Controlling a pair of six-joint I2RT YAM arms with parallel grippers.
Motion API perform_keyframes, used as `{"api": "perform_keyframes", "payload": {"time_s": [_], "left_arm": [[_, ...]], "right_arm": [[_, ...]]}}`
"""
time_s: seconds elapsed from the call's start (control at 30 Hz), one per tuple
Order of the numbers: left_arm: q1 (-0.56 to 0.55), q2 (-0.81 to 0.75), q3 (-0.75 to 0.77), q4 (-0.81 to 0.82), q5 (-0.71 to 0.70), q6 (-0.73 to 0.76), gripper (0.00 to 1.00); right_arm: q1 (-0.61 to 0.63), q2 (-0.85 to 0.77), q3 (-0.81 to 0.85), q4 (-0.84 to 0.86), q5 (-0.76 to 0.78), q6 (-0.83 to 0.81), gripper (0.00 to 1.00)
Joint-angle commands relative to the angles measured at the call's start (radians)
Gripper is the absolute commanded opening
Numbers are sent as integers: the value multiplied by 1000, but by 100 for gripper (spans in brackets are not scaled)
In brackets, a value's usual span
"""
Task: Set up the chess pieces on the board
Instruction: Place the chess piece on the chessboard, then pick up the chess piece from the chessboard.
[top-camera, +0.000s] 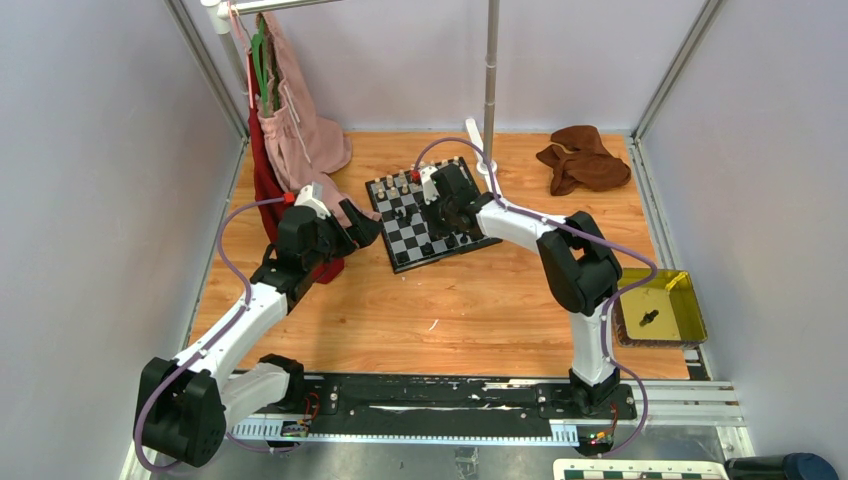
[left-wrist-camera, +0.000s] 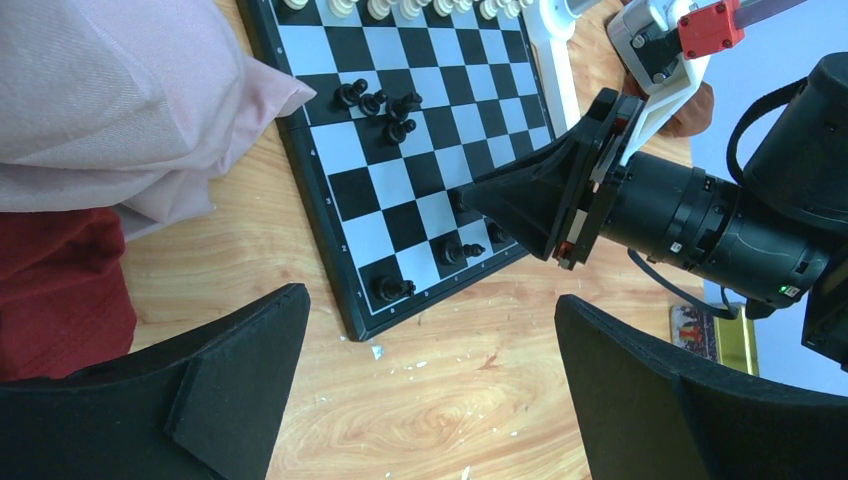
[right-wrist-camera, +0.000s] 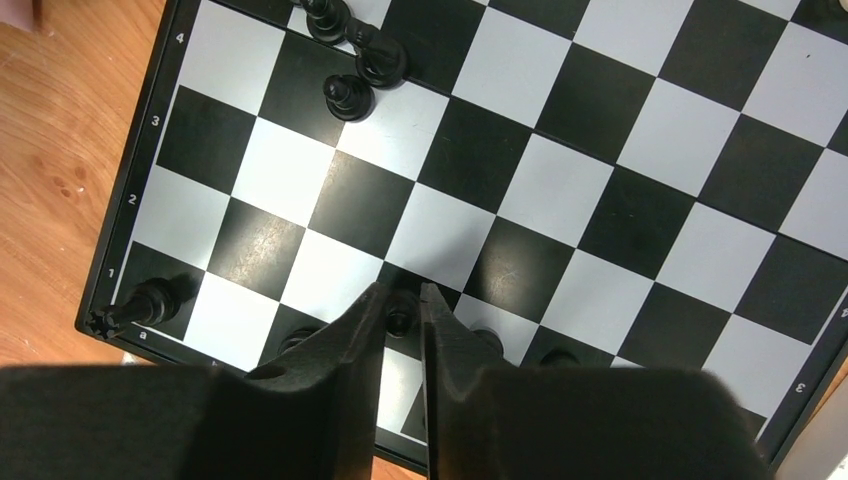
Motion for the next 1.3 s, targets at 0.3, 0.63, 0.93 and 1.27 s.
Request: {"api": "perform_keyframes", "payload": {"time_s": [0.3, 0.63, 0.93, 1.27], "left_arm": [[6, -7, -2, 2, -4, 7, 100], [6, -4, -9, 17, -13, 8, 100], [6, 39, 16, 25, -13, 29, 100], [8, 81, 32, 37, -16, 38, 100]], "right_arm": [[16, 8, 74, -53, 1, -17, 32], [17, 34, 154, -81, 1, -33, 33], [15, 127, 304, -96, -28, -76, 35], [2, 221, 429, -121, -83, -80, 42]]}}
